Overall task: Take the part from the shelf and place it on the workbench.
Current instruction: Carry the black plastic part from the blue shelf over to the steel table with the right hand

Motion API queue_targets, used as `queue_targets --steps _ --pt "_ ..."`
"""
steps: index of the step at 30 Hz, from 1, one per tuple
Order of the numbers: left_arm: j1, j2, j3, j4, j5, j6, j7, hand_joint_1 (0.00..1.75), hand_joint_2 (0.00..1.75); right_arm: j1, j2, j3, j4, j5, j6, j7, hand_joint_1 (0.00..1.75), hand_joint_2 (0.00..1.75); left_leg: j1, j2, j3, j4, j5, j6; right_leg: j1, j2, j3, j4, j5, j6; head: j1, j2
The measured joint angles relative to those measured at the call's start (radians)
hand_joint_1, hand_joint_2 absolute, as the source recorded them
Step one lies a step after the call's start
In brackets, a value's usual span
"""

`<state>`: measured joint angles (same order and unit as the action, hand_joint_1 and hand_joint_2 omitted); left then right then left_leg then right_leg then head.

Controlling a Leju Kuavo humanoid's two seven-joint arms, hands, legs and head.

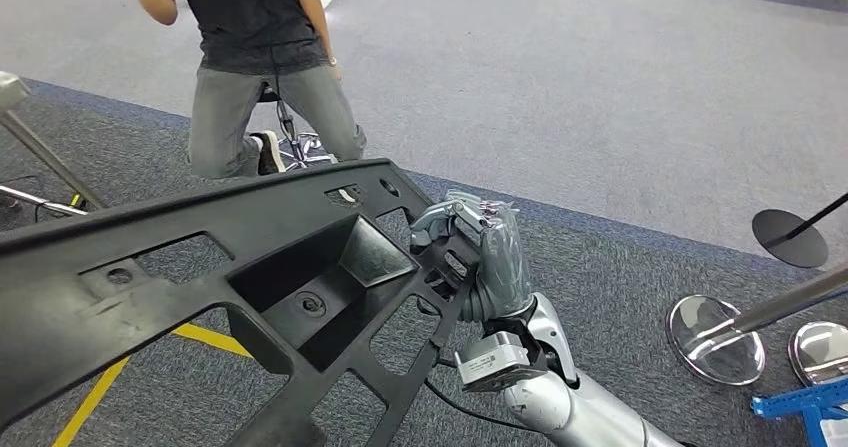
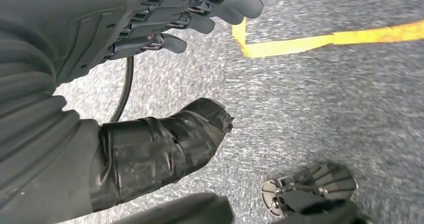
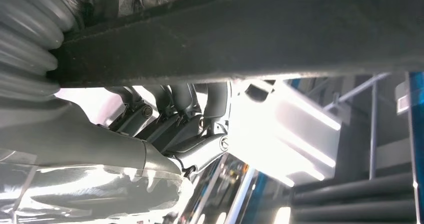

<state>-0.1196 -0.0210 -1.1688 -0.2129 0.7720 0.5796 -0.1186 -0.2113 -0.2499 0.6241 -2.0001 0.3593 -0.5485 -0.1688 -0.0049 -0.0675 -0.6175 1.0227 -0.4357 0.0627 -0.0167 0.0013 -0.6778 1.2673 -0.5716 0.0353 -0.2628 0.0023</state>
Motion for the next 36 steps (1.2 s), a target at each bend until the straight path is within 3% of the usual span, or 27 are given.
queue_targets --steps 1,3,5,7,9,11,13,14,16,18,20,22,24,26,27,28,29,30,32,33,35,36 --pt "0.000 0.000 0.000 0.000 0.000 0.000 0.000 0.00 1.75 0.000 0.000 0.000 0.000 -0.006 0.003 -0.002 1.75 1.75 0.000 -0.015 0.002 0.004 -0.003 -0.002 -0.001 0.012 0.023 -0.065 0.045 -0.003 -0.001 0.000" --pt "-0.001 -0.001 0.000 0.000 0.000 0.001 0.001 0.00 1.75 0.000 0.000 0.000 0.000 -0.013 0.006 -0.004 1.75 1.75 0.000 -0.042 0.001 0.013 -0.010 -0.008 -0.004 0.060 0.070 -0.183 0.099 -0.009 -0.007 0.000" --pt "-0.001 -0.002 0.000 0.000 -0.001 0.001 0.001 0.00 1.75 0.001 0.000 0.000 0.000 -0.017 0.008 -0.006 1.75 1.75 0.004 -0.064 -0.007 0.016 -0.009 -0.018 -0.003 0.086 0.087 -0.223 0.102 -0.013 -0.017 0.000" --pt "0.003 -0.001 -0.001 0.000 -0.001 0.002 0.003 0.00 1.75 0.000 0.000 0.000 0.000 -0.018 0.010 -0.008 1.75 1.75 0.007 -0.075 -0.013 0.013 -0.006 -0.029 -0.002 0.064 0.095 -0.235 0.106 -0.022 -0.025 0.000" --pt "0.005 -0.001 -0.002 0.000 -0.001 0.003 0.004 0.00 1.75 -0.002 0.000 0.000 0.000 -0.020 0.013 -0.009 1.75 1.75 0.004 -0.031 -0.031 0.050 -0.029 -0.038 -0.006 0.037 0.109 -0.250 0.110 -0.033 -0.035 0.000" --pt "0.002 -0.001 -0.004 0.000 -0.001 0.003 0.005 0.00 1.75 -0.001 0.000 0.000 0.000 -0.020 0.014 -0.011 1.75 1.75 0.005 0.030 -0.086 0.157 -0.079 -0.047 -0.004 0.007 0.118 -0.257 0.108 -0.041 -0.046 0.000" --pt "0.000 -0.001 -0.006 0.000 -0.001 0.003 0.005 0.00 1.75 -0.001 0.000 0.000 0.000 -0.021 0.015 -0.011 1.75 1.75 0.012 0.051 -0.145 0.261 -0.110 -0.055 -0.002 -0.024 0.121 -0.258 0.103 -0.044 -0.052 0.000" --pt "0.001 -0.001 -0.006 0.000 -0.001 0.003 0.005 0.00 1.75 0.000 0.000 0.000 0.000 -0.021 0.016 -0.012 1.75 1.75 0.016 0.055 -0.153 0.271 -0.103 -0.058 -0.002 -0.039 0.123 -0.257 0.101 -0.043 -0.054 0.000" --pt "0.004 -0.001 -0.006 0.000 -0.001 0.003 0.005 0.00 1.75 0.000 0.000 0.000 0.000 -0.024 0.018 -0.012 1.75 1.75 0.021 0.071 -0.110 0.183 -0.045 -0.061 -0.002 -0.064 0.129 -0.257 0.095 -0.038 -0.055 0.000" --pt "0.002 -0.002 -0.007 0.000 -0.001 0.003 0.004 0.00 1.75 0.000 0.000 0.000 0.000 -0.031 0.019 -0.014 1.75 1.75 0.017 0.112 -0.045 0.058 -0.002 -0.058 0.002 -0.084 0.137 -0.256 0.086 -0.027 -0.057 0.000" --pt "0.000 -0.002 -0.007 0.000 -0.001 0.003 0.003 0.00 1.75 -0.001 0.000 0.000 0.000 -0.038 0.021 -0.018 1.75 1.75 0.009 0.128 -0.021 0.010 0.001 -0.046 0.007 -0.101 0.143 -0.256 0.079 -0.015 -0.059 0.000" --pt "0.002 -0.001 -0.007 0.000 0.000 0.003 0.003 0.00 1.75 -0.001 0.000 0.000 0.000 -0.041 0.023 -0.019 1.75 1.75 0.007 0.105 -0.018 0.005 0.000 -0.032 0.005 -0.115 0.149 -0.257 0.072 -0.004 -0.060 0.000" --pt "0.003 0.000 -0.008 0.000 0.000 0.003 0.006 0.00 1.75 -0.002 0.000 0.000 0.000 -0.041 0.025 -0.020 1.75 1.75 0.009 0.084 -0.009 -0.003 0.002 -0.019 -0.001 -0.084 0.142 -0.223 0.045 0.005 -0.061 0.000" --pt "0.001 0.000 -0.008 0.000 0.000 0.001 0.009 0.00 1.75 0.000 0.000 0.000 0.000 -0.041 0.024 -0.020 1.75 1.75 0.009 0.062 -0.003 -0.006 0.001 -0.008 -0.002 -0.030 0.088 -0.109 -0.012 0.005 -0.062 0.000" --pt "0.000 0.000 -0.008 0.000 0.000 0.000 0.010 0.00 1.75 0.001 0.000 0.000 0.000 -0.040 0.024 -0.021 1.75 1.75 0.008 0.050 -0.002 -0.006 0.001 -0.005 -0.001 -0.015 0.048 -0.037 -0.038 0.004 -0.063 0.000" --pt "-0.001 0.000 -0.008 0.000 0.001 -0.001 0.011 0.00 1.75 0.002 0.000 0.000 0.000 -0.040 0.024 -0.021 1.75 1.75 0.007 0.036 -0.002 -0.005 0.000 -0.003 0.000 -0.008 0.015 0.017 -0.051 0.003 -0.064 0.000" --pt "0.000 0.000 -0.008 0.000 0.002 -0.001 0.011 0.00 1.75 0.003 0.000 0.000 0.000 -0.040 0.024 -0.021 1.75 1.75 0.006 0.022 -0.001 -0.003 -0.001 -0.003 0.001 -0.005 -0.004 0.037 -0.043 0.001 -0.065 0.000" --pt "0.001 0.000 -0.008 0.000 0.002 -0.001 0.011 0.00 1.75 0.004 0.000 0.000 0.000 -0.040 0.024 -0.021 1.75 1.75 0.005 0.007 0.000 -0.001 -0.003 -0.003 0.001 -0.002 -0.003 0.016 -0.015 -0.002 -0.066 0.000" --pt "0.001 0.000 -0.008 0.000 0.002 -0.001 0.011 0.00 1.75 0.003 0.000 0.000 0.000 -0.039 0.024 -0.021 1.75 1.75 0.005 -0.021 0.003 0.004 -0.007 -0.006 -0.001 0.022 0.044 -0.110 0.063 -0.009 -0.066 0.000" --pt "0.000 -0.001 -0.008 0.000 0.002 -0.002 0.011 0.00 1.75 0.003 0.000 0.000 0.000 -0.039 0.024 -0.021 1.75 1.75 0.005 -0.035 0.002 0.008 -0.009 -0.009 -0.002 0.040 0.069 -0.172 0.089 -0.011 -0.068 0.000" --pt "0.000 -0.001 -0.008 0.000 0.002 -0.003 0.012 0.00 1.75 0.002 0.000 0.000 0.000 -0.039 0.024 -0.021 1.75 1.75 0.007 -0.055 -0.003 0.010 -0.009 -0.019 0.000 0.061 0.093 -0.231 0.101 -0.014 -0.071 0.000" --pt "0.001 -0.001 -0.008 0.000 0.002 -0.003 0.012 0.00 1.75 0.001 0.000 0.000 0.000 -0.039 0.025 -0.021 1.75 1.75 0.008 -0.065 -0.006 0.008 -0.007 -0.025 0.002 0.055 0.095 -0.235 0.101 -0.016 -0.072 0.000"
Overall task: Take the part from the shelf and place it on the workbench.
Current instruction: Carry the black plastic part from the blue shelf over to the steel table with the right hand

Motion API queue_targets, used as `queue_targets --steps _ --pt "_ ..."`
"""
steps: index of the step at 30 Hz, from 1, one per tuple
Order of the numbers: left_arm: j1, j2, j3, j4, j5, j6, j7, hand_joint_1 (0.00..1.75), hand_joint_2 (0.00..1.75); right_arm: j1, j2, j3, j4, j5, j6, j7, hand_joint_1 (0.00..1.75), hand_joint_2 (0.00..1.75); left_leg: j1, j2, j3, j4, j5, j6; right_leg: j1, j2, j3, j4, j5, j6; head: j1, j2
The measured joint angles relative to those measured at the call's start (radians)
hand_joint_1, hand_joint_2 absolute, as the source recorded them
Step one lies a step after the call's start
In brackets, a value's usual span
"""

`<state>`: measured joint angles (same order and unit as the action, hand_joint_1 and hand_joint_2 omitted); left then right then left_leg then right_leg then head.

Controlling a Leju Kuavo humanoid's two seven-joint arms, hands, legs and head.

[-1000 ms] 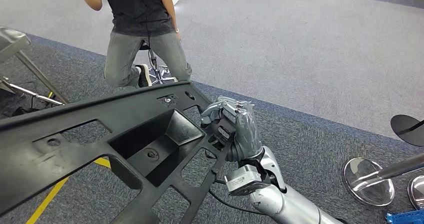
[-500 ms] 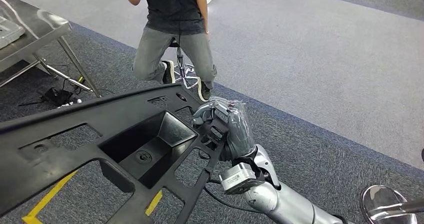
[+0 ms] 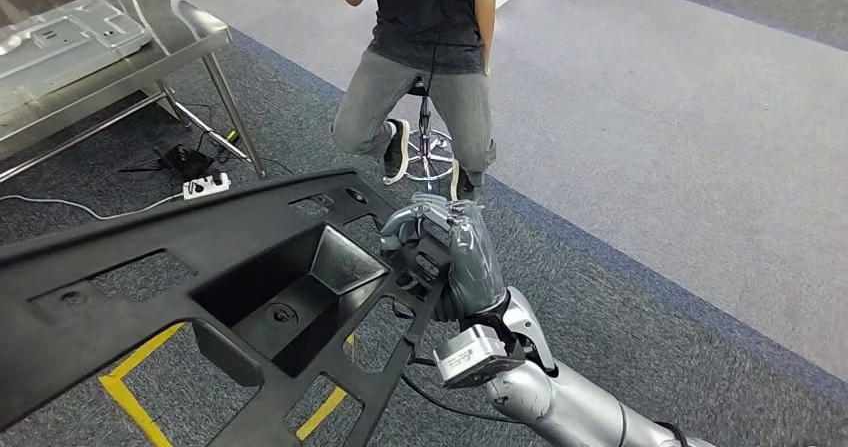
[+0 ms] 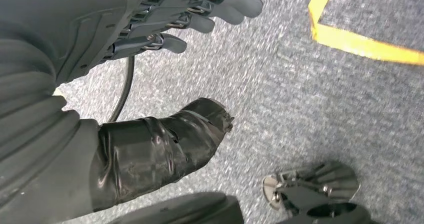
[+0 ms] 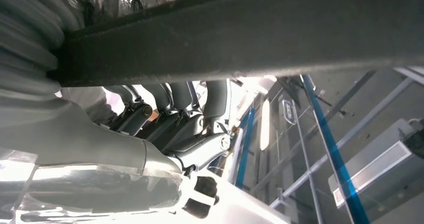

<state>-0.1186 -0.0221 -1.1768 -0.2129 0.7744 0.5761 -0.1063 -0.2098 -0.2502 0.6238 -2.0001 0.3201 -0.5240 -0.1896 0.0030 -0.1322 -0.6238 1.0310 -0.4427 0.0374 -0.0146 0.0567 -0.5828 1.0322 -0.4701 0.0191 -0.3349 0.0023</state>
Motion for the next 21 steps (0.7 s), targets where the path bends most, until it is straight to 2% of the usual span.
queue_targets --steps 1,2,3,4,5,6,7,8,9,10,12,13,14,16,17,18,19,20,21 --pt "0.002 0.000 0.000 0.000 0.000 -0.001 0.001 0.00 1.75 -0.001 0.000 0.000 0.000 0.000 0.000 0.000 1.75 1.75 0.001 -0.008 -0.003 -0.004 0.003 -0.006 -0.001 -0.009 0.003 -0.003 0.003 -0.005 0.000 0.000" --pt "0.005 0.001 0.000 0.000 0.000 -0.001 0.001 0.00 1.75 -0.002 0.000 0.000 0.000 0.000 0.000 0.000 1.75 1.75 0.000 -0.003 -0.003 -0.003 0.001 -0.011 -0.003 -0.020 0.008 -0.010 0.006 -0.011 -0.001 0.000" --pt "0.007 0.002 0.000 0.000 0.001 -0.001 0.001 0.00 1.75 -0.002 0.001 0.000 0.000 0.000 0.001 0.000 1.75 1.75 -0.003 0.018 -0.009 0.010 -0.008 -0.015 -0.006 -0.031 0.015 -0.017 0.009 -0.016 -0.004 0.000" --pt "0.007 0.003 0.000 0.000 0.001 -0.001 0.001 0.00 1.75 -0.002 0.001 0.000 0.000 0.000 0.001 0.000 1.75 1.75 -0.004 0.046 -0.024 0.044 -0.028 -0.019 -0.008 -0.043 0.019 -0.024 0.011 -0.020 -0.007 0.000" --pt "0.006 0.003 -0.001 0.000 0.001 -0.001 0.001 0.00 1.75 -0.002 0.001 0.000 0.000 0.000 0.002 0.000 1.75 1.75 -0.004 0.079 -0.048 0.097 -0.056 -0.022 -0.006 -0.057 0.023 -0.028 0.011 -0.023 -0.011 0.000" --pt "0.004 0.003 -0.001 0.000 0.001 -0.003 0.000 0.00 1.75 -0.001 0.001 0.000 0.000 0.000 0.003 -0.001 1.75 1.75 -0.003 0.101 -0.079 0.160 -0.085 -0.025 -0.004 -0.070 0.024 -0.029 0.010 -0.024 -0.014 0.000" --pt "0.003 0.003 -0.001 0.000 0.001 -0.005 -0.002 0.00 1.75 -0.001 0.001 0.000 0.000 0.000 0.004 -0.001 1.75 1.75 -0.001 0.112 -0.108 0.214 -0.105 -0.027 -0.003 -0.084 0.024 -0.028 0.008 -0.026 -0.015 0.000" --pt "0.003 0.003 -0.001 0.000 0.001 -0.008 -0.005 0.00 1.75 0.000 0.001 0.000 0.000 0.000 0.005 -0.001 1.75 1.75 -0.001 0.118 -0.123 0.242 -0.108 -0.028 -0.002 -0.098 0.025 -0.028 0.006 -0.026 -0.016 0.000" --pt "0.003 0.003 -0.002 0.000 0.002 -0.010 -0.007 0.00 1.75 0.001 0.001 0.000 0.000 0.000 0.005 -0.001 1.75 1.75 0.000 0.123 -0.119 0.231 -0.093 -0.029 -0.002 -0.111 0.027 -0.027 0.003 -0.026 -0.017 0.000" --pt "0.004 0.003 -0.002 0.000 0.003 -0.012 -0.008 0.00 1.75 0.001 0.001 0.000 0.000 0.000 0.005 -0.001 1.75 1.75 -0.001 0.131 -0.094 0.184 -0.063 -0.028 -0.001 -0.123 0.030 -0.027 0.000 -0.024 -0.017 0.000" --pt "0.004 0.003 -0.002 0.000 0.004 -0.014 -0.009 0.00 1.75 0.000 0.001 0.000 0.000 0.000 0.005 -0.001 1.75 1.75 -0.006 0.161 -0.025 0.052 -0.012 -0.023 0.001 -0.145 0.038 -0.027 -0.007 -0.018 -0.019 0.000" --pt "0.002 0.003 -0.002 0.000 0.004 -0.015 -0.009 0.00 1.75 0.000 0.001 0.000 0.000 0.000 0.004 -0.001 1.75 1.75 -0.009 0.172 -0.002 0.009 -0.002 -0.017 0.003 -0.155 0.041 -0.027 -0.010 -0.013 -0.019 0.000" --pt "0.001 0.003 -0.002 0.000 0.004 -0.015 -0.009 0.00 1.75 0.000 0.001 0.000 0.000 0.000 0.004 -0.001 1.75 1.75 -0.012 0.175 0.008 -0.013 -0.002 -0.011 0.005 -0.163 0.044 -0.027 -0.013 -0.008 -0.020 0.000" --pt "0.001 0.003 -0.002 0.000 0.006 -0.017 -0.008 0.00 1.75 -0.002 0.001 0.000 0.000 0.000 0.004 -0.001 1.75 1.75 -0.014 0.155 0.010 -0.018 -0.003 0.003 0.007 -0.179 0.049 -0.029 -0.018 0.002 -0.020 0.000" --pt "0.004 0.004 -0.002 0.000 0.007 -0.017 -0.007 0.00 1.75 -0.003 0.001 0.000 0.000 0.000 0.004 -0.001 1.75 1.75 -0.013 0.145 0.013 -0.021 -0.002 0.008 0.005 -0.171 0.051 -0.024 -0.023 0.008 -0.019 0.000" --pt "0.005 0.004 -0.002 0.000 0.008 -0.018 -0.007 0.00 1.75 -0.004 0.001 0.000 0.000 0.000 0.004 -0.001 1.75 1.75 -0.012 0.136 0.017 -0.025 -0.001 0.014 0.002 -0.150 0.046 -0.008 -0.036 0.012 -0.019 0.000" --pt "0.005 0.005 -0.002 0.000 0.008 -0.018 -0.007 0.00 1.75 -0.004 0.001 0.000 0.000 0.000 0.004 -0.001 1.75 1.75 -0.009 0.127 0.021 -0.028 0.000 0.019 -0.001 -0.122 0.029 0.032 -0.059 0.015 -0.019 0.000" --pt "0.004 0.005 -0.002 0.000 0.008 -0.018 -0.007 0.00 1.75 -0.004 0.001 0.000 0.000 0.000 0.004 -0.001 1.75 1.75 -0.008 0.118 0.023 -0.029 0.000 0.022 -0.002 -0.092 -0.002 0.093 -0.089 0.017 -0.019 0.000" --pt "0.002 0.004 -0.002 0.000 0.008 -0.019 -0.007 0.00 1.75 -0.002 0.001 0.000 0.000 0.000 0.004 -0.001 1.75 1.75 -0.009 0.107 0.023 -0.029 0.000 0.025 -0.002 -0.073 -0.041 0.165 -0.119 0.017 -0.019 0.000"
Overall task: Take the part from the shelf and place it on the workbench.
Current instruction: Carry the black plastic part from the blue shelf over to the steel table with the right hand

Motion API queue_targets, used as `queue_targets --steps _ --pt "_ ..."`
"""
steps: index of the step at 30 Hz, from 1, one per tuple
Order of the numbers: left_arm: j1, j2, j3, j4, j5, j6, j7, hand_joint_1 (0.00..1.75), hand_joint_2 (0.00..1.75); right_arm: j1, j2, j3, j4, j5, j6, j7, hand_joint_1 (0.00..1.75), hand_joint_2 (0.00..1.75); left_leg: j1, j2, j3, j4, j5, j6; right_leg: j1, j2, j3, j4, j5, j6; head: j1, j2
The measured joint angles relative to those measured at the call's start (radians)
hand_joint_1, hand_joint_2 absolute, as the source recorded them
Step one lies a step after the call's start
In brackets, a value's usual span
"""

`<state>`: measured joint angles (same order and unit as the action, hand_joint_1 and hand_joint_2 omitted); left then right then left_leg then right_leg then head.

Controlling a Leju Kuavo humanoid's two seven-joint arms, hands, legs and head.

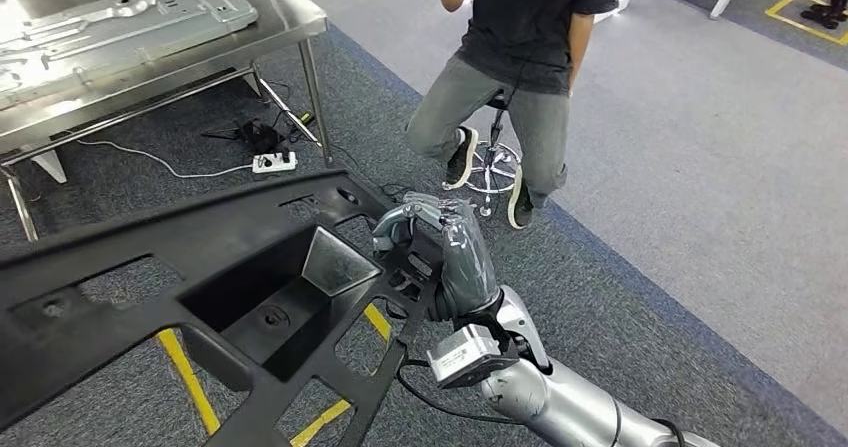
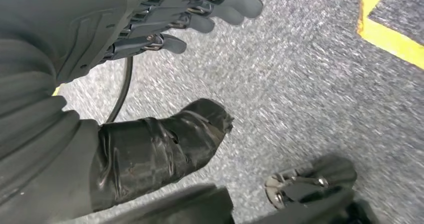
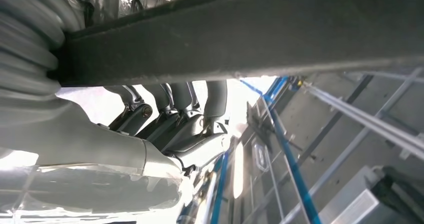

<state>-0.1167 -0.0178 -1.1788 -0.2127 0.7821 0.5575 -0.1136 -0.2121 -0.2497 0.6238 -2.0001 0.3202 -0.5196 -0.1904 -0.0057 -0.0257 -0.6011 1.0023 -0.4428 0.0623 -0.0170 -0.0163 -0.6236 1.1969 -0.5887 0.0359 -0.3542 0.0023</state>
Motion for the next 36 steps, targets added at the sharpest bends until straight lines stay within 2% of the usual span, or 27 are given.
queue_targets --steps 1,2,3,4,5,6,7,8,10,11,13,14,15,16,17,18,19,20,22,23,27,29,31,32,33,34,36 --pt "-0.001 -0.001 0.000 0.000 0.000 0.000 0.000 0.00 1.75 0.001 0.000 0.000 0.000 0.000 0.000 0.000 1.75 1.75 -0.001 -0.012 0.000 0.001 -0.001 0.002 0.000 0.008 -0.037 0.064 -0.019 0.000 0.000 0.000" --pt "-0.001 -0.001 0.000 0.000 0.000 0.000 0.000 0.00 1.75 0.002 0.000 0.000 0.000 0.000 0.000 0.000 1.75 1.75 -0.002 -0.025 0.001 0.002 -0.001 0.002 0.001 0.010 -0.061 0.099 -0.020 -0.001 -0.001 0.000" --pt "-0.001 -0.001 0.000 0.000 0.000 0.000 0.000 0.00 1.75 0.003 0.000 0.000 0.000 0.000 0.000 0.000 1.75 1.75 -0.002 -0.040 0.002 0.003 -0.002 0.002 0.001 0.013 -0.067 0.092 0.001 -0.003 -0.002 0.000" --pt "-0.001 -0.001 0.000 0.000 0.000 0.000 0.000 0.00 1.75 0.003 0.000 0.000 0.000 0.000 0.001 0.000 1.75 1.75 -0.002 -0.055 0.003 0.004 -0.003 0.002 0.001 0.017 -0.053 0.047 0.039 -0.007 -0.002 0.000" --pt "-0.001 -0.001 0.000 0.000 0.000 0.000 0.000 0.00 1.75 0.002 0.000 0.000 0.000 0.000 0.001 0.000 1.75 1.75 -0.002 -0.067 0.004 0.006 -0.004 0.001 0.001 0.027 -0.027 -0.022 0.083 -0.012 -0.002 0.000" --pt "-0.002 -0.002 0.000 0.000 0.000 0.000 0.000 0.00 1.75 0.002 0.000 0.000 0.000 -0.002 0.001 0.000 1.75 1.75 -0.003 -0.078 0.004 0.009 -0.006 0.000 0.002 0.039 0.000 -0.090 0.114 -0.018 -0.002 0.000" --pt "-0.002 -0.002 0.000 0.000 0.000 0.000 0.000 0.00 1.75 0.002 0.000 0.000 0.000 -0.007 0.002 0.000 1.75 1.75 -0.003 -0.087 0.002 0.011 -0.007 -0.003 0.003 0.049 0.020 -0.140 0.131 -0.021 -0.003 0.000" --pt "-0.001 -0.003 0.000 0.000 0.000 -0.001 0.000 0.00 1.75 0.001 0.000 0.000 0.000 -0.016 0.003 -0.001 1.75 1.75 -0.003 -0.093 0.000 0.012 -0.008 -0.007 0.005 0.056 0.031 -0.167 0.136 -0.024 -0.004 0.000" --pt "0.004 -0.003 0.000 0.000 0.000 -0.004 0.000 0.00 1.75 0.000 0.000 0.000 0.000 -0.042 0.011 -0.006 1.75 1.75 0.000 -0.104 -0.004 0.011 -0.009 -0.017 0.007 0.056 0.037 -0.179 0.133 -0.030 -0.006 0.000" --pt "0.007 -0.003 0.000 0.000 -0.001 -0.006 -0.001 0.00 1.75 -0.001 0.000 0.000 0.000 -0.054 0.015 -0.008 1.75 1.75 0.000 -0.096 -0.005 0.014 -0.012 -0.023 0.005 0.051 0.041 -0.185 0.135 -0.034 -0.007 0.000" --pt "0.007 -0.003 0.000 0.000 -0.001 -0.007 -0.003 0.00 1.75 -0.002 0.000 0.000 0.000 -0.067 0.020 -0.014 1.75 1.75 -0.002 -0.050 -0.026 0.061 -0.044 -0.034 0.001 0.041 0.052 -0.196 0.140 -0.043 -0.016 0.000" --pt "0.004 -0.003 0.000 0.000 -0.002 -0.008 -0.004 0.00 1.75 -0.002 0.000 0.000 0.001 -0.069 0.021 -0.015 1.75 1.75 0.000 -0.021 -0.051 0.114 -0.074 -0.039 0.001 0.034 0.055 -0.199 0.141 -0.046 -0.021 0.000" --pt "0.001 -0.003 0.000 0.000 -0.003 -0.009 -0.007 0.00 1.75 -0.002 0.000 0.000 0.001 -0.071 0.021 -0.016 1.75 1.75 0.003 -0.003 -0.084 0.180 -0.105 -0.045 0.001 0.028 0.056 -0.199 0.139 -0.048 -0.027 0.000" --pt "-0.001 -0.003 -0.001 0.000 -0.003 -0.010 -0.009 0.00 1.75 -0.001 0.000 0.000 0.002 -0.072 0.021 -0.017 1.75 1.75 0.006 0.006 -0.117 0.243 -0.128 -0.049 0.001 0.021 0.056 -0.198 0.137 -0.050 -0.031 -0.001" --pt "-0.001 -0.003 -0.001 0.000 -0.004 -0.010 -0.012 0.00 1.75 0.000 0.000 0.000 0.003 -0.074 0.022 -0.017 1.75 1.75 0.010 0.010 -0.139 0.281 -0.134 -0.054 0.001 0.015 0.057 -0.197 0.135 -0.049 -0.034 -0.001" --pt "-0.001 -0.003 -0.001 0.000 -0.004 -0.010 -0.015 0.00 1.75 0.000 0.000 0.000 0.003 -0.076 0.024 -0.017 1.75 1.75 0.014 0.012 -0.142 0.283 -0.121 -0.058 0.000 0.010 0.058 -0.196 0.132 -0.047 -0.037 -0.001" --pt "0.000 -0.003 -0.001 0.000 -0.004 -0.010 -0.018 0.00 1.75 0.000 0.000 0.000 0.003 -0.078 0.026 -0.017 1.75 1.75 0.017 0.014 -0.125 0.246 -0.092 -0.062 -0.002 0.007 0.060 -0.194 0.128 -0.044 -0.039 -0.002" --pt "0.000 -0.003 -0.001 0.000 -0.004 -0.010 -0.019 0.00 1.75 0.000 0.000 0.000 0.003 -0.081 0.029 -0.018 1.75 1.75 0.021 0.019 -0.091 0.179 -0.055 -0.064 -0.003 0.004 0.063 -0.192 0.124 -0.040 -0.041 -0.002" --pt "-0.002 -0.003 -0.001 0.000 -0.004 -0.010 -0.022 0.00 1.75 0.000 0.000 0.000 0.004 -0.088 0.033 -0.019 1.75 1.75 0.020 0.029 -0.028 0.059 -0.015 -0.061 -0.001 -0.001 0.067 -0.186 0.115 -0.029 -0.047 -0.002" --pt "-0.003 -0.003 -0.001 0.000 -0.004 -0.010 -0.023 0.00 1.75 0.000 0.000 0.000 0.004 -0.094 0.035 -0.020 1.75 1.75 0.018 0.032 -0.012 0.028 -0.012 -0.057 0.001 -0.002 0.068 -0.184 0.112 -0.024 -0.050 -0.003" --pt "-0.001 -0.003 -0.001 0.000 -0.003 -0.010 -0.025 0.00 1.75 -0.001 0.000 0.000 0.004 -0.109 0.035 -0.025 1.75 1.75 0.016 0.025 -0.002 0.014 -0.018 -0.031 -0.002 -0.002 0.066 -0.171 0.097 -0.003 -0.057 -0.003" --pt "-0.002 -0.003 -0.001 0.000 -0.003 -0.010 -0.025 0.00 1.75 0.000 -0.001 -0.001 0.004 -0.113 0.034 -0.028 1.75 1.75 0.018 0.023 0.007 0.008 -0.020 -0.018 -0.004 0.004 0.025 -0.086 0.056 0.002 -0.058 -0.003" --pt "-0.003 -0.004 -0.001 0.000 -0.004 -0.010 -0.027 0.00 1.75 0.001 -0.001 -0.002 0.005 -0.119 0.034 -0.032 1.75 1.75 0.016 0.021 0.012 0.008 -0.026 -0.010 -0.002 0.008 -0.053 0.051 0.006 0.004 -0.061 -0.003" --pt "-0.003 -0.004 -0.001 0.000 -0.003 -0.010 -0.027 0.00 1.75 0.002 -0.001 -0.002 0.005 -0.121 0.034 -0.033 1.75 1.75 0.015 0.019 0.015 0.008 -0.029 -0.009 -0.002 0.009 -0.085 0.098 -0.001 0.004 -0.063 -0.003" --pt "-0.002 -0.004 -0.001 0.000 -0.003 -0.010 -0.027 0.00 1.75 0.003 -0.001 -0.002 0.006 -0.123 0.034 -0.034 1.75 1.75 0.014 0.016 0.020 0.009 -0.033 -0.009 -0.002 0.010 -0.099 0.108 0.013 0.003 -0.066 -0.003" --pt "-0.001 -0.004 -0.001 0.000 -0.003 -0.010 -0.027 0.00 1.75 0.004 -0.001 -0.002 0.007 -0.124 0.034 -0.034 1.75 1.75 0.014 0.013 0.027 0.010 -0.038 -0.010 -0.002 0.010 -0.093 0.079 0.046 0.001 -0.067 -0.003" --pt "-0.001 -0.004 -0.001 0.000 -0.002 -0.010 -0.027 0.00 1.75 0.004 -0.001 -0.002 0.007 -0.125 0.034 -0.034 1.75 1.75 0.013 0.007 0.041 0.012 -0.050 -0.014 -0.001 0.013 -0.042 -0.048 0.127 -0.006 -0.068 -0.003"
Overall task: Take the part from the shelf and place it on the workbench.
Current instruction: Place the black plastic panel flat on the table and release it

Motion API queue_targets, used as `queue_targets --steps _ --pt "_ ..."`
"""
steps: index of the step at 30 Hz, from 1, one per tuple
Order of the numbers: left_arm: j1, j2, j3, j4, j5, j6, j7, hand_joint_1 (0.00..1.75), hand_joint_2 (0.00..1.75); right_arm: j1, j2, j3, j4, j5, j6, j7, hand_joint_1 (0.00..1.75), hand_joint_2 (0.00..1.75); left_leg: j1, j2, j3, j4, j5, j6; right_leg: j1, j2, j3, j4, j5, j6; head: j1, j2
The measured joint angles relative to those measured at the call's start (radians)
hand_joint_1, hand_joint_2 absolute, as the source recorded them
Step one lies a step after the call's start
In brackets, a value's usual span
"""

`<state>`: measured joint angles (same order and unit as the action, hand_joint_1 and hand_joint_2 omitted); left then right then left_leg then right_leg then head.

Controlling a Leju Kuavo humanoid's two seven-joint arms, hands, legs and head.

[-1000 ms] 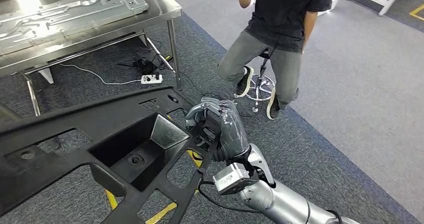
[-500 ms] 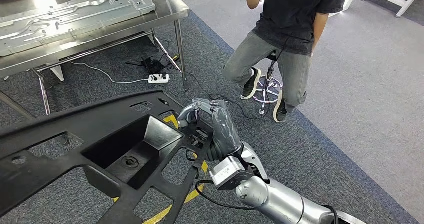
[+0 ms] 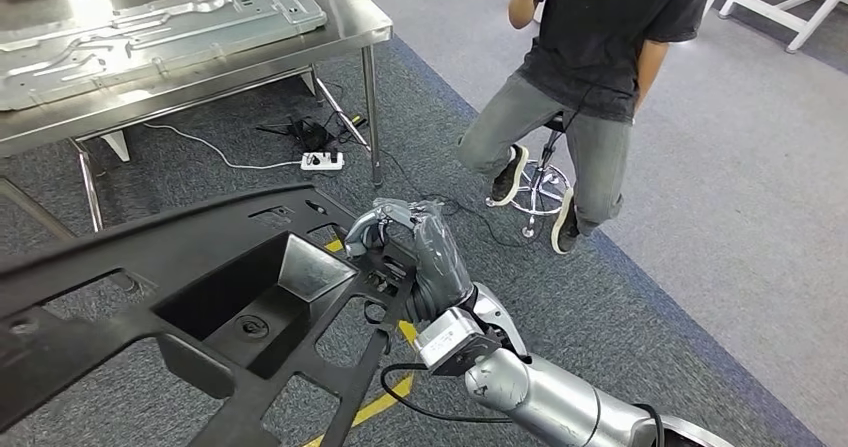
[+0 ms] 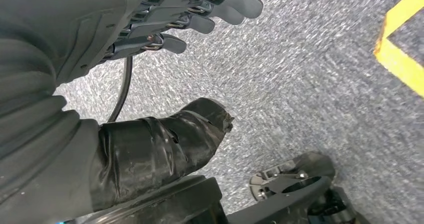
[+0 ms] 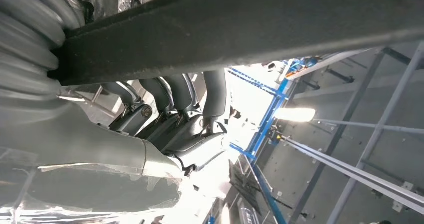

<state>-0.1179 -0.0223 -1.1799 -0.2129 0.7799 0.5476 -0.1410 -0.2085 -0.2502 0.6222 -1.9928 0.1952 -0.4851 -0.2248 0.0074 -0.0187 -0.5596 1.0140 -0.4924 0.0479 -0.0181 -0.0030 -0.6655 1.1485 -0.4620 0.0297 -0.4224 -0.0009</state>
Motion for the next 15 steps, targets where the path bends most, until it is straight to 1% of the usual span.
queue_targets --steps 1,2,4,5,6,7,8,10,11,12,13,14,15 --pt "-0.001 0.000 0.000 0.000 0.000 0.000 0.000 0.00 1.75 -0.001 0.000 0.000 0.000 -0.001 0.001 0.000 1.75 1.75 -0.002 -0.003 0.004 0.002 -0.006 -0.004 0.002 0.002 0.026 -0.059 0.021 -0.004 -0.002 0.000" --pt "-0.001 -0.001 0.000 0.000 0.000 -0.001 0.000 0.00 1.75 -0.001 0.000 0.000 0.001 -0.002 0.002 -0.001 1.75 1.75 -0.003 -0.005 0.005 0.003 -0.010 -0.009 0.004 0.004 0.043 -0.097 0.030 -0.007 -0.004 0.000" --pt "-0.001 -0.001 0.000 0.000 0.001 -0.002 0.000 0.00 1.75 -0.002 0.000 0.000 0.001 -0.005 0.006 -0.002 1.75 1.75 -0.006 -0.007 0.005 0.001 -0.015 -0.019 0.006 0.005 0.055 -0.119 0.020 -0.014 -0.010 0.000" --pt "-0.001 -0.001 0.000 0.000 0.001 -0.002 0.000 0.00 1.75 -0.001 0.000 0.000 0.001 -0.006 0.009 -0.002 1.75 1.75 -0.005 -0.006 0.006 0.000 -0.019 -0.023 0.004 0.004 0.057 -0.121 0.020 -0.018 -0.012 0.000" --pt "-0.001 -0.001 0.000 0.000 0.001 -0.002 0.000 0.00 1.75 -0.002 0.000 0.000 0.001 -0.008 0.011 -0.002 1.75 1.75 -0.005 -0.004 0.005 0.008 -0.026 -0.028 0.002 0.004 0.063 -0.126 0.018 -0.023 -0.014 0.000" --pt "-0.001 -0.001 0.000 0.000 0.001 -0.002 0.000 0.00 1.75 -0.002 0.000 0.000 0.001 -0.011 0.013 -0.002 1.75 1.75 -0.004 -0.001 -0.005 0.034 -0.041 -0.033 -0.001 0.002 0.069 -0.131 0.017 -0.028 -0.018 0.000" --pt "-0.002 -0.001 0.000 0.000 0.001 -0.002 0.000 0.00 1.75 -0.002 0.000 0.000 0.001 -0.013 0.014 -0.002 1.75 1.75 -0.003 0.001 -0.028 0.081 -0.063 -0.038 -0.002 0.000 0.076 -0.134 0.015 -0.033 -0.021 0.000" --pt "-0.002 -0.001 0.000 0.000 0.001 -0.002 0.000 0.00 1.75 -0.002 0.000 0.000 0.002 -0.015 0.016 -0.003 1.75 1.75 -0.001 0.004 -0.104 0.214 -0.110 -0.046 0.000 -0.003 0.084 -0.135 0.007 -0.041 -0.028 0.000" --pt "0.000 -0.001 0.000 0.000 0.002 -0.002 0.000 0.00 1.75 -0.001 0.000 0.000 0.002 -0.015 0.016 -0.003 1.75 1.75 0.000 0.005 -0.139 0.266 -0.118 -0.049 0.001 -0.004 0.089 -0.135 0.003 -0.042 -0.029 -0.001" --pt "0.002 -0.001 0.000 0.000 0.002 -0.002 0.001 0.00 1.75 -0.001 0.000 0.000 0.003 -0.016 0.016 -0.003 1.75 1.75 0.001 0.006 -0.158 0.284 -0.106 -0.051 0.001 -0.004 0.095 -0.135 -0.002 -0.042 -0.032 -0.001" --pt "0.003 -0.001 0.000 0.000 0.002 -0.002 0.001 0.00 1.75 -0.001 0.000 0.000 0.003 -0.016 0.016 -0.003 1.75 1.75 0.002 0.007 -0.158 0.261 -0.074 -0.052 0.001 -0.003 0.103 -0.135 -0.008 -0.040 -0.034 -0.001" --pt "0.004 -0.001 0.000 0.000 0.001 -0.002 0.002 0.00 1.75 -0.001 0.000 0.000 0.004 -0.017 0.016 -0.004 1.75 1.75 0.002 0.009 -0.140 0.205 -0.027 -0.051 0.000 -0.003 0.112 -0.135 -0.015 -0.038 -0.037 -0.001" --pt "0.004 -0.001 0.000 0.000 0.001 -0.003 0.002 0.00 1.75 -0.001 0.000 0.000 0.004 -0.018 0.016 -0.004 1.75 1.75 0.003 0.012 -0.114 0.138 0.013 -0.048 0.000 -0.003 0.121 -0.135 -0.022 -0.035 -0.039 -0.001"
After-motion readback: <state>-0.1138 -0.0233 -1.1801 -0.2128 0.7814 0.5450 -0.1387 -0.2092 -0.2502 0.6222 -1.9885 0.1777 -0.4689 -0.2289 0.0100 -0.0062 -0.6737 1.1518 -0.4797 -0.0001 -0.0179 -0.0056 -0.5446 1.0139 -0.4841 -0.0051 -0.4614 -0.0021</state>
